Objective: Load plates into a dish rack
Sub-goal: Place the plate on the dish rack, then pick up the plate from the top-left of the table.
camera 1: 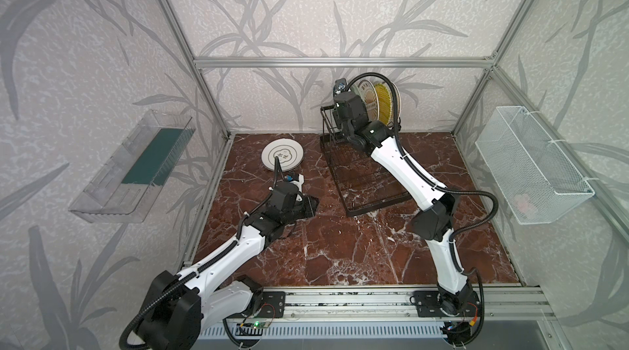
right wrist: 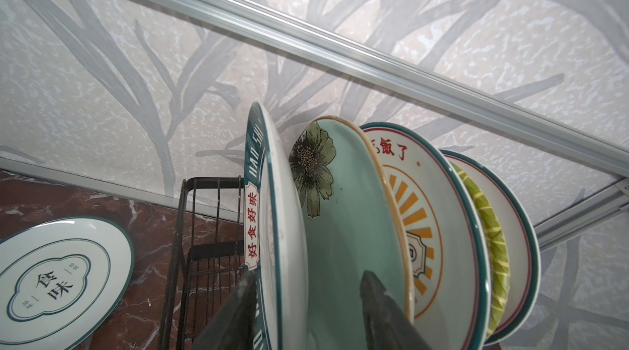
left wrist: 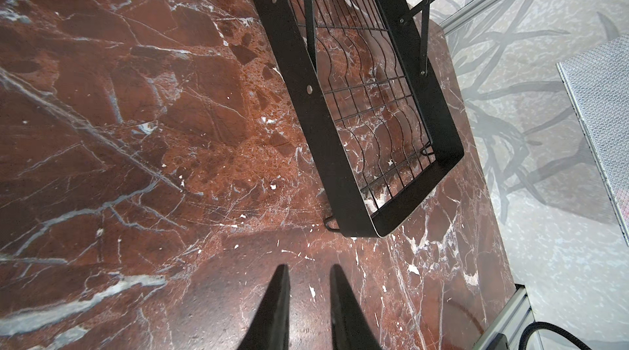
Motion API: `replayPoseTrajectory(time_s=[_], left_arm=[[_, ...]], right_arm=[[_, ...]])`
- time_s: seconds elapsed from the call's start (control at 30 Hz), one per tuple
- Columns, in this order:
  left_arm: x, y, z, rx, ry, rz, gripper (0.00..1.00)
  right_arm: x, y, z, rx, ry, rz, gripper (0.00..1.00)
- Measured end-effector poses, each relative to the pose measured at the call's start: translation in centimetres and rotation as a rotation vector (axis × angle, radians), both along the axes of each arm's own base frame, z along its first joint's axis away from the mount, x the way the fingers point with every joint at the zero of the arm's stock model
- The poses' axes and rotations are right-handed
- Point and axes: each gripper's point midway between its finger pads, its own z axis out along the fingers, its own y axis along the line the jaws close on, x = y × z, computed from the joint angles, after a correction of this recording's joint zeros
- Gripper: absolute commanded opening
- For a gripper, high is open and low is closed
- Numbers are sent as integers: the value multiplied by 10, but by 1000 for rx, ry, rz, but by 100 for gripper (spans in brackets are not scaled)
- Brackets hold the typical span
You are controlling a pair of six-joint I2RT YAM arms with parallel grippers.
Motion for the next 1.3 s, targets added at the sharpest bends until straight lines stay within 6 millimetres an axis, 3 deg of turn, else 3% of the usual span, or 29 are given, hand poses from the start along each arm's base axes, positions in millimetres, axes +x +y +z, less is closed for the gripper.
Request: replayPoseTrajectory(time_s=[0.37, 0.6, 0.87, 1.1, 1.3], left_arm=[[-1, 0, 4, -10, -7, 0, 22], [-2, 3, 2, -3, 4, 13, 23], [-4, 6, -4, 17, 26, 23, 26], [1, 8, -9, 35, 42, 36, 26], [8, 6, -16, 55, 71, 41, 26]], right_arm=[[-16, -3, 22, 70, -24, 56, 50], [-27, -9, 20, 97, -21, 85, 50], [-53, -35, 11, 146, -26, 105, 50], [-83, -61, -7, 171, -18, 126, 58], [-103, -72, -55, 154, 46, 144, 62]])
